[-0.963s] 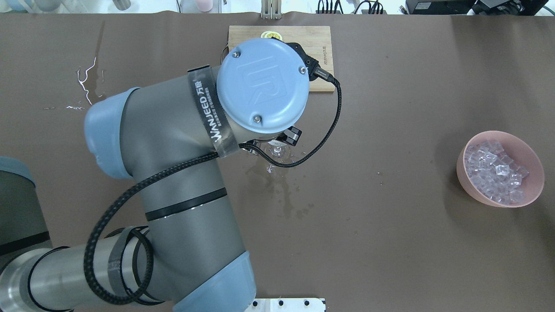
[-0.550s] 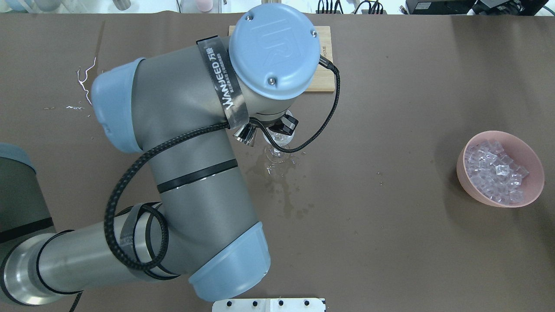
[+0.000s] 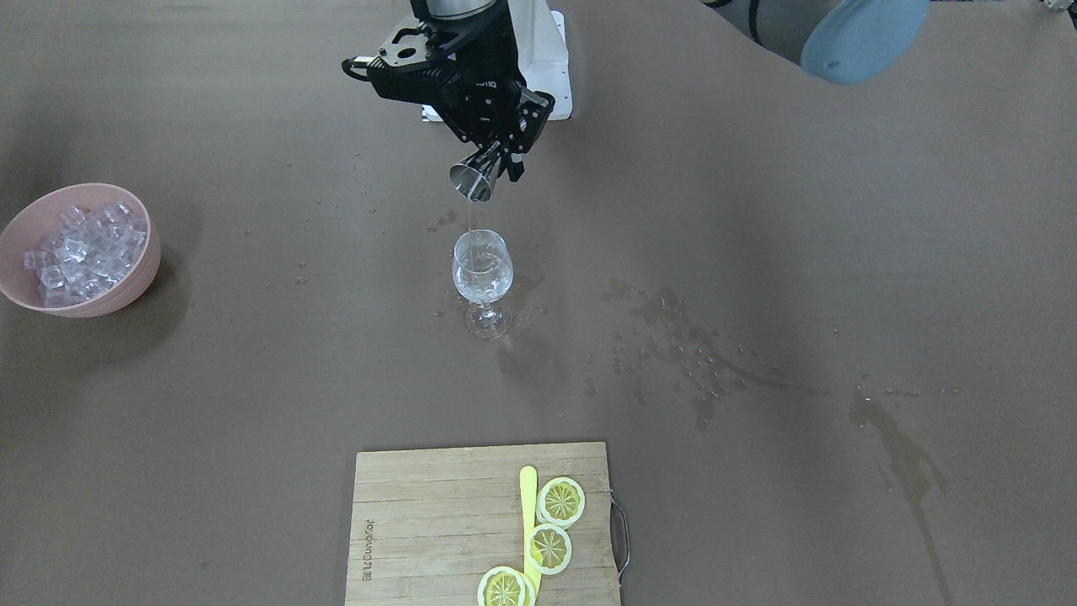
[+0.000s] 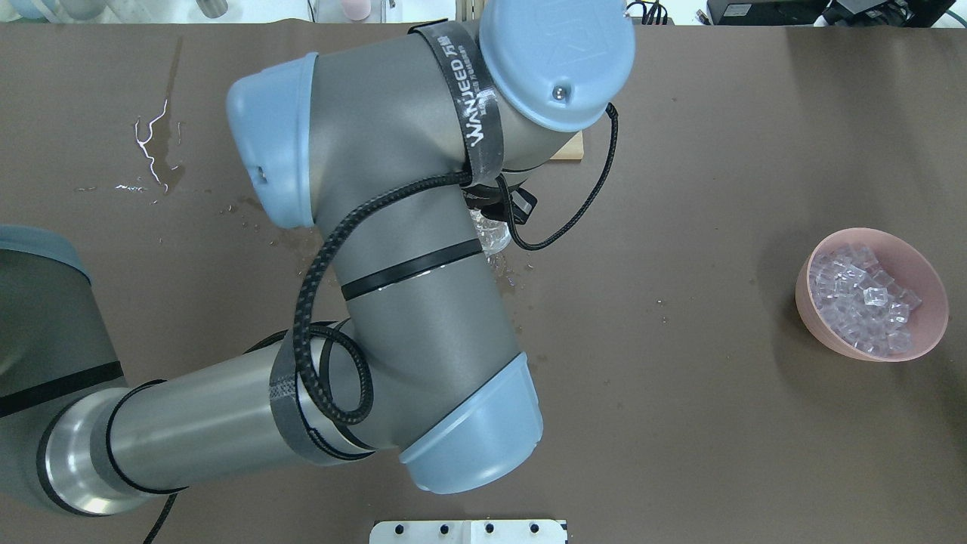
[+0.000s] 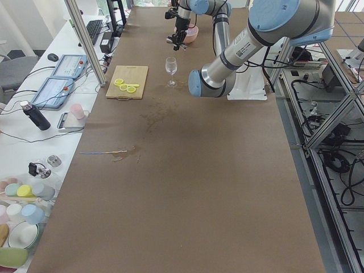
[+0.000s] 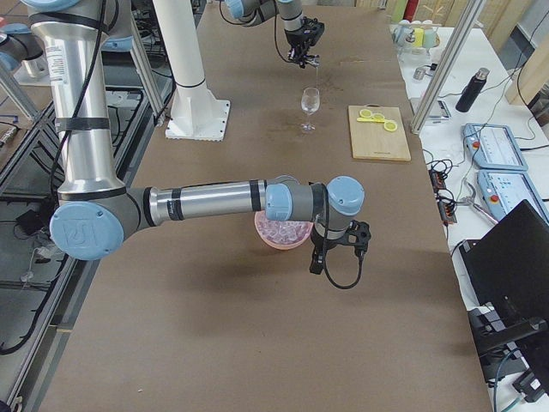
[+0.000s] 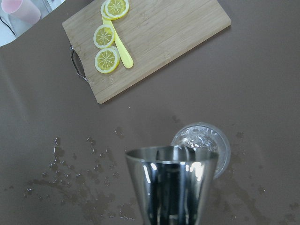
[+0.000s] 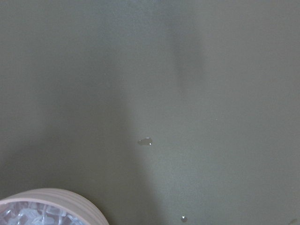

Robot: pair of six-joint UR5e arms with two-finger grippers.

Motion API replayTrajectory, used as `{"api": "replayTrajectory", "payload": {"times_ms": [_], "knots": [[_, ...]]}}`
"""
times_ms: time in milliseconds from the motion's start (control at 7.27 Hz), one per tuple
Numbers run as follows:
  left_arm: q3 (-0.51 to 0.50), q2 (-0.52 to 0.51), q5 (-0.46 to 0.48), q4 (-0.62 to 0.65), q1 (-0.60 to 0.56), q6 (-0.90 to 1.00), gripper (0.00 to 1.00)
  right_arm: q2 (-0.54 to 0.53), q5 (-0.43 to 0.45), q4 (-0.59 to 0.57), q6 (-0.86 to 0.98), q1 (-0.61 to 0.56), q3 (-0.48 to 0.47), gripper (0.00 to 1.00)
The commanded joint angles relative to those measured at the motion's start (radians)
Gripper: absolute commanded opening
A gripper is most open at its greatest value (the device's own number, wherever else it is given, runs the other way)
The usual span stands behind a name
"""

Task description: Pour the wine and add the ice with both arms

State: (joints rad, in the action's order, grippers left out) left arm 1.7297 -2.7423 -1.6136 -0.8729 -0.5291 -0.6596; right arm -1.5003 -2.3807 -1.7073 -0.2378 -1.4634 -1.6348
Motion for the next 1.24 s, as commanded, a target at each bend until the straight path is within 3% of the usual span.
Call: {"api": "replayTrajectory", "payload": {"times_ms": [0,413,688,1101], "knots": [[-0.004,-0.005,0.0,0.014,0.0,0.005,0.0,0.0,-0.002,0.0,0.0,0.0,0.001,1.0],[0.002,0.007,0.0,0.014,0.0,0.0,0.0,0.0,-0.006,0.0,0.0,0.0,0.0,1.0],[0.145,0.125,0.009,-0.092,-0.008,-0.049,0.0,0.0,-0.032,0.002,-0.002,0.0,-0.013,1.0],[0.237,0.261,0.011,-0.332,-0.07,-0.152,0.0,0.0,-0.031,0.003,0.002,0.0,-0.014,1.0]]}}
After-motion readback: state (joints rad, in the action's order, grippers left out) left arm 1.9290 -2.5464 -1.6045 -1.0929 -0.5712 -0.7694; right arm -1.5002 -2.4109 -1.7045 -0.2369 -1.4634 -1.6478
